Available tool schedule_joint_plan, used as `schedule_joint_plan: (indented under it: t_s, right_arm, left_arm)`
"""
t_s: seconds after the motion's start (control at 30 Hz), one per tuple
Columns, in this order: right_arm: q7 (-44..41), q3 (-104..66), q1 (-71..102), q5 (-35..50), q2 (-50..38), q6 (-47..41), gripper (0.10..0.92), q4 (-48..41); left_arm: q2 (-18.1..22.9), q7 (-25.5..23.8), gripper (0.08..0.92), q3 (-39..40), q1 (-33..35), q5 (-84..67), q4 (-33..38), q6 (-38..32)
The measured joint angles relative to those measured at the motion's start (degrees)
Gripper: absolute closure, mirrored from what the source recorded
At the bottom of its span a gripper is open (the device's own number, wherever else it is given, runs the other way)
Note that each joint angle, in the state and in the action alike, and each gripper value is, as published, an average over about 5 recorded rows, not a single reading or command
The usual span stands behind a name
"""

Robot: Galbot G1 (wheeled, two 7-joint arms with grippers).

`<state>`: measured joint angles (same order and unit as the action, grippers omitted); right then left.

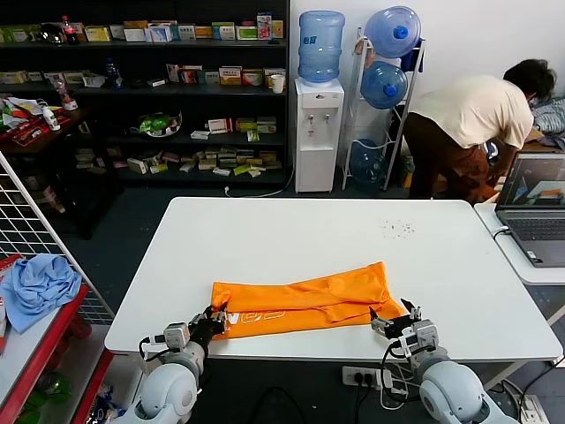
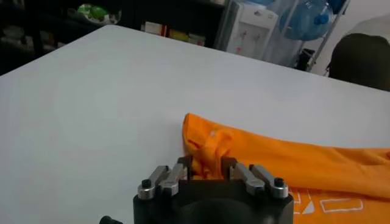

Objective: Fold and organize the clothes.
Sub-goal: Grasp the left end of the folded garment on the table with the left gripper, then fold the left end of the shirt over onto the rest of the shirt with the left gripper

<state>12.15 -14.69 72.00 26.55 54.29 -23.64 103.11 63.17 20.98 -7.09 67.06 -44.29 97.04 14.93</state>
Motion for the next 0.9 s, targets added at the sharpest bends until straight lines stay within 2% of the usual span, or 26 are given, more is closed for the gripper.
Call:
schedule_joint_plan:
  t_s: [0.17, 0.27, 0.6, 0.9]
  right_arm:
    - [0.1, 0.0, 0.3, 0.0, 0.3, 0.0, 0.203, 0.4]
    - [0.2, -0.1, 0.5, 0.0, 0.3, 0.0, 0.203, 0.8]
    - [0.6, -0.8, 1.3, -1.1, 1.0, 1.0, 0.203, 1.9]
    - [0.6, -1.1, 2.4, -3.3, 1.9, 2.4, 0.203, 3.1]
  left_arm:
    - [-0.2, -0.3, 0.827, 0.2, -0.1, 0.2, 0.2, 0.2]
    - [-0.4, -0.5, 0.862, 0.1, -0.4, 0.6, 0.0, 0.2]
    - [-2.6, 0.1, 0.864, -1.2, -1.9, 2.1, -0.7, 0.8]
    - [-8.4, 0.0, 0.864, -4.5, -4.2, 3.5, -3.3, 0.6]
